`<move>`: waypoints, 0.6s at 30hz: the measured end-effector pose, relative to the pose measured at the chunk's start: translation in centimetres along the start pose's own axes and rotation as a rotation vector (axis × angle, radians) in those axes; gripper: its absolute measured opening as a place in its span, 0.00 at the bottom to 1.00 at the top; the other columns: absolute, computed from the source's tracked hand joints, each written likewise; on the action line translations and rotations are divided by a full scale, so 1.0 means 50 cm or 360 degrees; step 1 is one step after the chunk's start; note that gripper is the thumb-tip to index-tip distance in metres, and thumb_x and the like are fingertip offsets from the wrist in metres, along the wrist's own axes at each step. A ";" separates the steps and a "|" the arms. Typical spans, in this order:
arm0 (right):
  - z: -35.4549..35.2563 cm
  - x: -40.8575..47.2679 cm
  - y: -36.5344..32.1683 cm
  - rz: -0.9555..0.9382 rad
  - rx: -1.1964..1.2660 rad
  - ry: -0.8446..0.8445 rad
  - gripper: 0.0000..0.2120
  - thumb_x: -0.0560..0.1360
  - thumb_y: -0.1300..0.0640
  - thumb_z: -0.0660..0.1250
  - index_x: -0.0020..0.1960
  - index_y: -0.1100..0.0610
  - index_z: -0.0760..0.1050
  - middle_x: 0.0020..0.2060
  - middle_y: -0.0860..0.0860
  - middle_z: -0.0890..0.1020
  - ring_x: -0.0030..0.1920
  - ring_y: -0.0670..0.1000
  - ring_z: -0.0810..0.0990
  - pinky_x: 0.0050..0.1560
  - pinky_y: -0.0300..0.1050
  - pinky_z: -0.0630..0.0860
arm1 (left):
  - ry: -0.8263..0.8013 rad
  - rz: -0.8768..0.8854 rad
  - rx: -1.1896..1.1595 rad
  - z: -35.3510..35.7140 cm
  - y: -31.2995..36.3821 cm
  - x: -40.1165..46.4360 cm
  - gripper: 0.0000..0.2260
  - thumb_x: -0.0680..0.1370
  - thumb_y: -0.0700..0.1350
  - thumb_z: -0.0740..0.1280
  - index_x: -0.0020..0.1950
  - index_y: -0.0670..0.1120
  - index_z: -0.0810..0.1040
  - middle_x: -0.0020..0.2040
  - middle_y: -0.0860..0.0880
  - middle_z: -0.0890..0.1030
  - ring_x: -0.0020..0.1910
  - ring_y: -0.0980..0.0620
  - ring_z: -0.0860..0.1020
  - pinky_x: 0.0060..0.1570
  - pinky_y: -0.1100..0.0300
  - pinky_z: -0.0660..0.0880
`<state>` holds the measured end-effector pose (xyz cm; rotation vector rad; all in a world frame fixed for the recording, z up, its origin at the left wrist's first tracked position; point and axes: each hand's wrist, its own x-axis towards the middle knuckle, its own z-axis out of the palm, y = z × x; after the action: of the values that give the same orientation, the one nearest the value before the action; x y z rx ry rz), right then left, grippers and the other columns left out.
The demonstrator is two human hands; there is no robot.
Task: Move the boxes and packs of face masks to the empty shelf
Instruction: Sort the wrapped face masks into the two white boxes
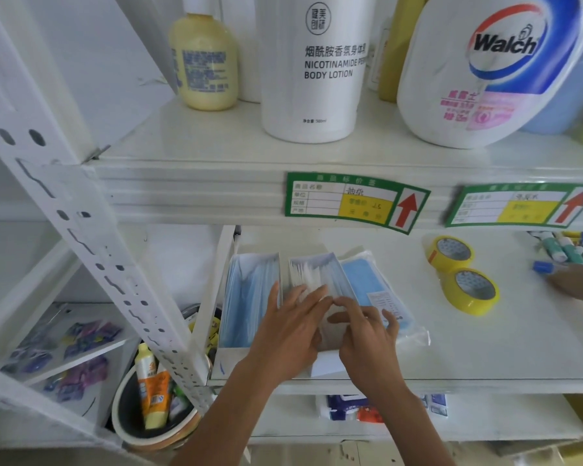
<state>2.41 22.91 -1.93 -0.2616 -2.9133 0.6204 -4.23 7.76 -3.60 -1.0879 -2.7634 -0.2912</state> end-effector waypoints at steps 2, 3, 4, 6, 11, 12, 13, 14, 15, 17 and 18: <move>-0.004 0.001 0.004 -0.0036 0.0021 0.0016 0.24 0.76 0.67 0.60 0.67 0.47 0.70 0.55 0.40 0.83 0.68 0.48 0.70 0.75 0.54 0.50 | -0.0043 0.0033 0.0023 -0.001 -0.005 0.003 0.23 0.78 0.50 0.68 0.73 0.55 0.69 0.75 0.51 0.73 0.74 0.42 0.70 0.75 0.30 0.54; -0.005 0.002 0.005 -0.0057 0.0020 0.0037 0.24 0.75 0.69 0.61 0.65 0.48 0.73 0.55 0.41 0.83 0.67 0.49 0.71 0.72 0.53 0.53 | -0.0075 0.0033 0.0030 -0.003 -0.007 0.005 0.20 0.80 0.51 0.66 0.72 0.56 0.70 0.73 0.53 0.75 0.74 0.43 0.69 0.76 0.31 0.51; -0.005 0.002 0.006 -0.0068 0.0015 0.0065 0.24 0.73 0.70 0.62 0.63 0.49 0.76 0.55 0.43 0.84 0.65 0.50 0.73 0.70 0.53 0.57 | -0.0103 0.0022 0.0048 -0.004 -0.008 0.007 0.17 0.81 0.52 0.64 0.70 0.57 0.73 0.71 0.54 0.77 0.74 0.44 0.69 0.76 0.31 0.47; -0.005 0.003 0.007 -0.0055 -0.0034 0.0103 0.23 0.71 0.71 0.65 0.62 0.53 0.79 0.56 0.49 0.84 0.61 0.55 0.76 0.65 0.54 0.64 | -0.0142 -0.0023 0.0108 -0.009 -0.006 0.012 0.13 0.81 0.53 0.60 0.64 0.57 0.78 0.66 0.54 0.79 0.71 0.46 0.70 0.76 0.34 0.43; -0.005 -0.002 -0.004 -0.0075 -0.0431 -0.0071 0.21 0.75 0.60 0.67 0.67 0.49 0.75 0.60 0.46 0.83 0.64 0.55 0.71 0.63 0.55 0.64 | -0.0105 -0.0057 0.0062 -0.008 -0.001 0.021 0.16 0.80 0.52 0.57 0.65 0.54 0.76 0.70 0.52 0.74 0.70 0.48 0.70 0.76 0.37 0.46; -0.005 -0.002 -0.006 -0.0078 -0.0465 -0.0084 0.20 0.75 0.59 0.68 0.66 0.49 0.76 0.59 0.46 0.83 0.64 0.55 0.71 0.63 0.55 0.63 | -0.0130 -0.0045 0.0037 -0.007 -0.002 0.022 0.18 0.80 0.51 0.59 0.69 0.54 0.73 0.74 0.52 0.71 0.73 0.47 0.68 0.77 0.37 0.46; -0.005 -0.002 -0.009 -0.0079 -0.0473 -0.0072 0.20 0.74 0.60 0.69 0.64 0.49 0.77 0.57 0.46 0.84 0.63 0.56 0.72 0.62 0.55 0.64 | -0.0171 -0.0032 0.0018 -0.007 -0.003 0.023 0.21 0.80 0.51 0.59 0.74 0.54 0.68 0.77 0.52 0.67 0.75 0.47 0.65 0.77 0.36 0.46; -0.005 -0.002 -0.010 -0.0079 -0.0449 -0.0037 0.19 0.72 0.61 0.71 0.62 0.49 0.79 0.54 0.47 0.86 0.61 0.56 0.73 0.61 0.56 0.65 | -0.0209 -0.0017 0.0005 -0.007 -0.004 0.024 0.24 0.80 0.50 0.60 0.77 0.54 0.63 0.80 0.53 0.64 0.76 0.47 0.63 0.78 0.36 0.45; -0.002 -0.002 -0.008 -0.0080 -0.0399 0.0018 0.19 0.70 0.64 0.72 0.58 0.50 0.81 0.51 0.47 0.87 0.59 0.57 0.75 0.59 0.56 0.66 | -0.0236 -0.0002 0.0001 -0.008 -0.005 0.025 0.26 0.81 0.50 0.60 0.79 0.55 0.59 0.81 0.54 0.62 0.78 0.47 0.61 0.78 0.36 0.45; 0.002 -0.003 -0.001 -0.0084 -0.0317 0.0107 0.20 0.67 0.67 0.73 0.55 0.50 0.83 0.45 0.48 0.87 0.57 0.58 0.77 0.59 0.57 0.65 | -0.0244 0.0024 0.0021 -0.009 -0.005 0.026 0.27 0.81 0.50 0.60 0.79 0.55 0.59 0.80 0.54 0.64 0.77 0.46 0.61 0.77 0.37 0.45; 0.003 -0.004 0.001 -0.0084 -0.0293 0.0122 0.20 0.67 0.68 0.72 0.54 0.50 0.84 0.44 0.48 0.87 0.58 0.58 0.77 0.60 0.58 0.64 | -0.0235 0.0029 0.0039 -0.009 -0.006 0.026 0.26 0.81 0.50 0.61 0.79 0.55 0.61 0.78 0.54 0.66 0.76 0.46 0.63 0.76 0.37 0.46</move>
<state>2.56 22.86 -2.13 -0.2234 -2.8943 0.3269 -5.33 8.31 -2.93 -1.1727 -2.8752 -0.1806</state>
